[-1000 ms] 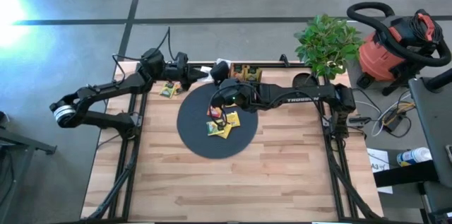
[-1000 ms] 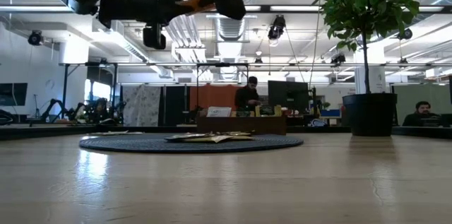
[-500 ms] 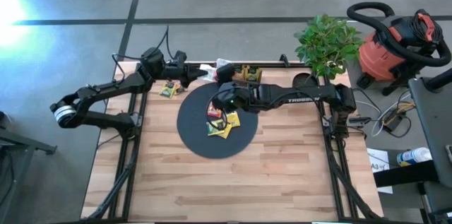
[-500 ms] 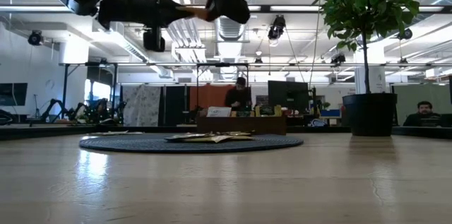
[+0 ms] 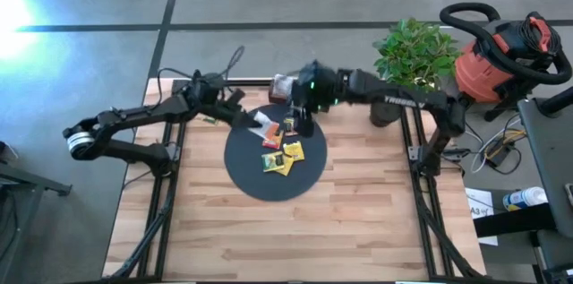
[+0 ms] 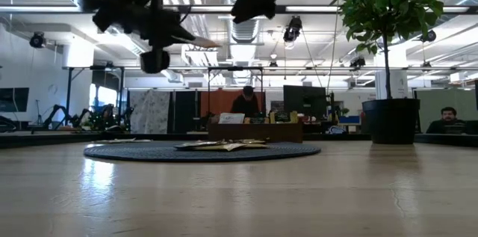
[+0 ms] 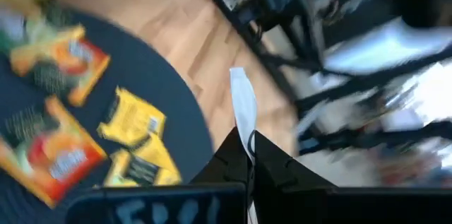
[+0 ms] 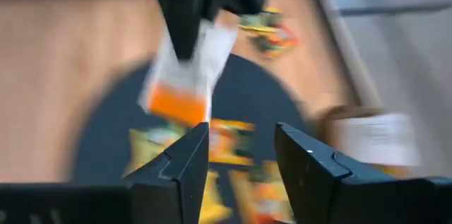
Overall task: Pick & Place Tea
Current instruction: Put the orange tea bag into the left section of the wooden organizer
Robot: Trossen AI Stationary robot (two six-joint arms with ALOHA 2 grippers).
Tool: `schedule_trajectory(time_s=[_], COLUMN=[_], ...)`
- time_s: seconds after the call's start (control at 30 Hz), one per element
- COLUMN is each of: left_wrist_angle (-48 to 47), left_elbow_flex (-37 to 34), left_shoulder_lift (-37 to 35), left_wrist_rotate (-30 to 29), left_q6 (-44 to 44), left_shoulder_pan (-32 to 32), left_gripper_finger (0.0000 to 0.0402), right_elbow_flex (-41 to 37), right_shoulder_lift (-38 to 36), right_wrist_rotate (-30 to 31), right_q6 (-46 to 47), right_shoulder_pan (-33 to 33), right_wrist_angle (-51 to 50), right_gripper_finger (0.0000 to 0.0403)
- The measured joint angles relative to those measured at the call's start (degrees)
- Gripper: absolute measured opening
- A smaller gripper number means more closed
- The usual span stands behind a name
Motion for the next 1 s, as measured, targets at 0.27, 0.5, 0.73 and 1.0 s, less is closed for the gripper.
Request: schedule_trajectory(time_s=[0.27,0.5,0.73,1.0], left_wrist_angle=[-20.6,-27.7,-32.0,-32.6], left_elbow_flex=[12.0,21.7,30.0,33.4], left_shoulder_lift=[1.6,7.1,13.3,16.0], left_wrist_rotate=[-34.2,-38.1,-38.2,-38.9], left_q6=[36.2,46.9,54.7,58.6], left_shoulder_pan=[-14.4,-15.8,-15.8,-15.8], left_gripper_finger=[0.0001,0.0001,0.0,0.0], right_elbow_flex=[0.0,0.0,0.0,0.0], right_shoulder_lift=[3.2,3.5,3.5,3.5], right_wrist_rotate=[-19.0,-18.2,-15.8,-15.6], right_q6=[7.1,0.7,-0.1,0.0], right_shoulder_pan=[-5.8,-4.1,-3.5,-3.5], right_wrist_angle=[0.6,2.1,5.0,4.8], right_gripper_finger=[0.0149,0.0157,0.0147,0.0128])
